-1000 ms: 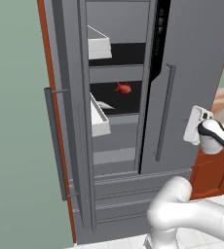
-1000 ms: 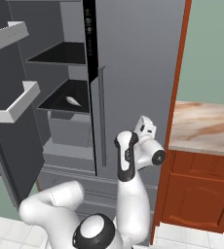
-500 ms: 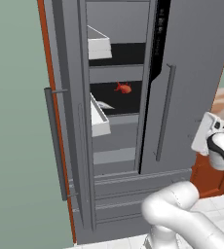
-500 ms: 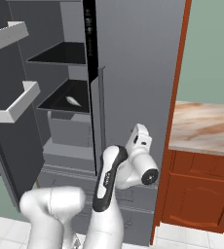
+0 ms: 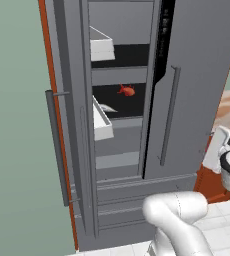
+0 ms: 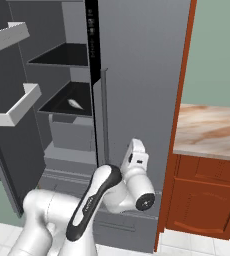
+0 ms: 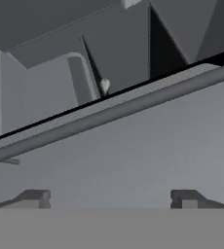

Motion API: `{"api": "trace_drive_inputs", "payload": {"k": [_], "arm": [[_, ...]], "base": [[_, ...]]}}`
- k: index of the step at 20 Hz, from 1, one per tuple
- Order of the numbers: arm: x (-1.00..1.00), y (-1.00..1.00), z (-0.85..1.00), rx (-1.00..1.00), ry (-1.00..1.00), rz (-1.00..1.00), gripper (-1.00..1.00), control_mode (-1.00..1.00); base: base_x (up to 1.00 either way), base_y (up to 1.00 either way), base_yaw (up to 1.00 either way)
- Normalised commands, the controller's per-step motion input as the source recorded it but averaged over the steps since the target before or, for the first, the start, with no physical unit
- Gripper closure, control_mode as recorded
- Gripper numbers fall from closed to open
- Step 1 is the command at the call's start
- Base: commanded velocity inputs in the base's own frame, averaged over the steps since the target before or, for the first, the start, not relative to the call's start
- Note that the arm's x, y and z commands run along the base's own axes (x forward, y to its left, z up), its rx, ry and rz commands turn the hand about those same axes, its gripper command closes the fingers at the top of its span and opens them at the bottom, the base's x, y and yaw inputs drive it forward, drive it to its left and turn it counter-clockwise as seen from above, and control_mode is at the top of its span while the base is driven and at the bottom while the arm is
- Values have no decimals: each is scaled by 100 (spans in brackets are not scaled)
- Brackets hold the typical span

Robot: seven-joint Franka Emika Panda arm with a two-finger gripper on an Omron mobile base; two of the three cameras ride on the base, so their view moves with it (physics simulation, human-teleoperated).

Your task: Place the fish on the counter behind the older fish on the same shelf of the fridge to maintain FIFO order. Close the fridge door when finished.

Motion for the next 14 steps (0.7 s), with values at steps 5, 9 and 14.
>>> {"api": "trace_drive_inputs", "payload": {"k": [5, 9, 14], "arm": [[-100, 61, 47, -25, -25, -2, -100, -100], [-100, 89, 79, -35, -27, 0, -100, -100], [-92, 100, 88, -44, -34, 0, -100, -100]], "base": [[0, 0, 0], [0, 0, 0], [0, 0, 0]]}}
